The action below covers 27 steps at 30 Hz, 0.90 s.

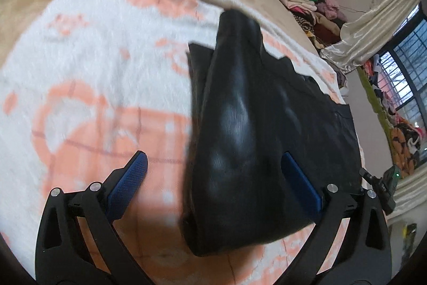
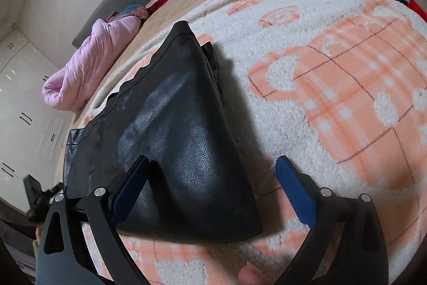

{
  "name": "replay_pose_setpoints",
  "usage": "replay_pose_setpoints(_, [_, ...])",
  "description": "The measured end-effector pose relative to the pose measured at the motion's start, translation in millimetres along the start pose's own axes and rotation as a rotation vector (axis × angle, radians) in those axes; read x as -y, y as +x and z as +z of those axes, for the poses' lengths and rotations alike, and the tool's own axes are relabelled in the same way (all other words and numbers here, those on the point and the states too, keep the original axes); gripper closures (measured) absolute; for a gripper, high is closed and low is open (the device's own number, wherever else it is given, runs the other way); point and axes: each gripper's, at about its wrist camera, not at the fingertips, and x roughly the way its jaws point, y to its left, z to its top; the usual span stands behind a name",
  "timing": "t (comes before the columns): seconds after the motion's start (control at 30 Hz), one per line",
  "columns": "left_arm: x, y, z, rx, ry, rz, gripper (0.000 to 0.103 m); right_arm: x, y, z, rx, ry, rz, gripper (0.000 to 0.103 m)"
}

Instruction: Fold large clothes

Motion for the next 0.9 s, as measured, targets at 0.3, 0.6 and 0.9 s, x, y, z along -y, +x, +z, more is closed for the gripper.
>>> replay_pose_setpoints(0.3, [11.9,10.5,-22.2,0.006,-0.022,-0.036,0.027,-4.8,-3.6,-8.1,-0.009,-0.027,0.059,0.060])
replay_pose_setpoints(0.6, [20.1,-13.8,-35.9,0.045,0.025,0.002,0.050,-10.1,-25.0,-23.4,-0.019,-0.016,0.056,0.074])
replay_pose_setpoints(0.9, [21.7,-21.9,-51.8,0.030,0.044,0.003,0.050,-13.9,-43.3,-41.8,0.004,-0.053,-0.034,0.058])
